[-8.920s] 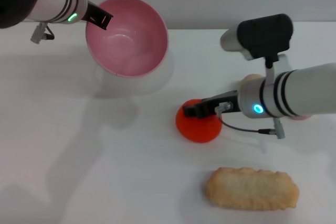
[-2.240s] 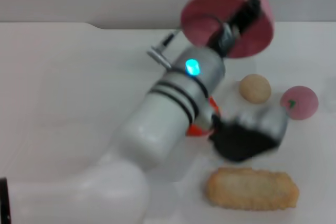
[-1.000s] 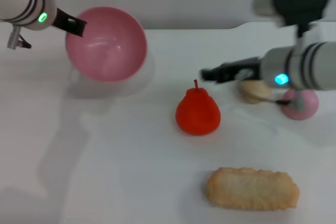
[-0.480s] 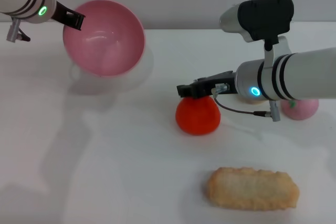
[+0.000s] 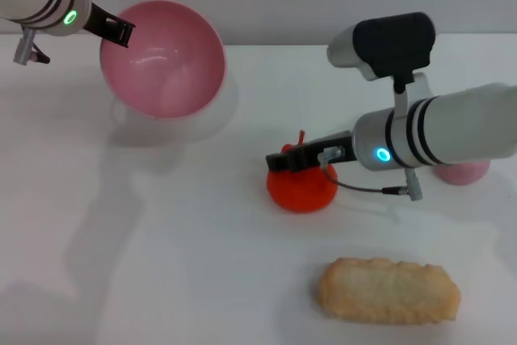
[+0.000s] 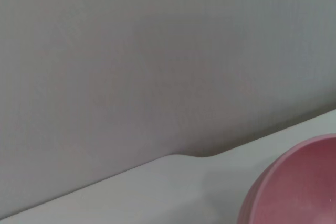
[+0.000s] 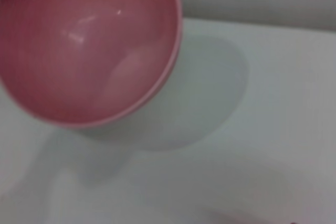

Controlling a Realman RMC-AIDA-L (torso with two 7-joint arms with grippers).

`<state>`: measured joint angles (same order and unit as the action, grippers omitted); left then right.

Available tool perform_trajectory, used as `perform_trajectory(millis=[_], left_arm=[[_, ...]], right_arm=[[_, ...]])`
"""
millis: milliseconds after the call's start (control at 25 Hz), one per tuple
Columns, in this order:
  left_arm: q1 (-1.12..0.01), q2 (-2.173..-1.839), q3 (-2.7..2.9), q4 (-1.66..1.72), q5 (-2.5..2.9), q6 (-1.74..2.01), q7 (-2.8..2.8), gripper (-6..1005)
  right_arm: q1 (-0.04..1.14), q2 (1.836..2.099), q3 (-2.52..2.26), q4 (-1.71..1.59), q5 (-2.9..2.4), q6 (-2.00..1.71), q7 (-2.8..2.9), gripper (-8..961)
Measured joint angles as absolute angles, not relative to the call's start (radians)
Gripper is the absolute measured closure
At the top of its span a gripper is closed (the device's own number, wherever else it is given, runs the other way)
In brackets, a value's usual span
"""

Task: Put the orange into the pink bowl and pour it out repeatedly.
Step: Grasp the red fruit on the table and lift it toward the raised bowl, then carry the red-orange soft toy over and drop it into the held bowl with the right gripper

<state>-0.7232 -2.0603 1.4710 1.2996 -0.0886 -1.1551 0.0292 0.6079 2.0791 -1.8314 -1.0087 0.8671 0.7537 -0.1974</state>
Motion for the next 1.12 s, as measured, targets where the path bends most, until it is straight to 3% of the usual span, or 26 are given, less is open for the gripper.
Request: perform_trajectory(millis=[200,400,920,1120], left_arm=[[-0.728,-2.061,1.484,1.304,-0.090,-1.165,0.028,960],[-0.732,-2.062,1.491,1.307,-0.096,-1.173,0.029,960],[-0.733,-2.062,1.506,1.298,-0.132,-1.175,0.031,960],[-0.735,-2.062,1.520,1.292,-0.203,-1.179,0.062,960]], right_arm=[[0.633,2.077,-1.835,-0.968,0.925,0.795,-0.256,400],[0.578,2.072,-1.829,-1.078,0.902,0.814,-0.283,407],[0.407,2.070,-1.686,-1.378,0.765,0.883,-0.285,737],[0.340,2.075,-1.625,-1.588,0.691,0.951,-0.275,774]])
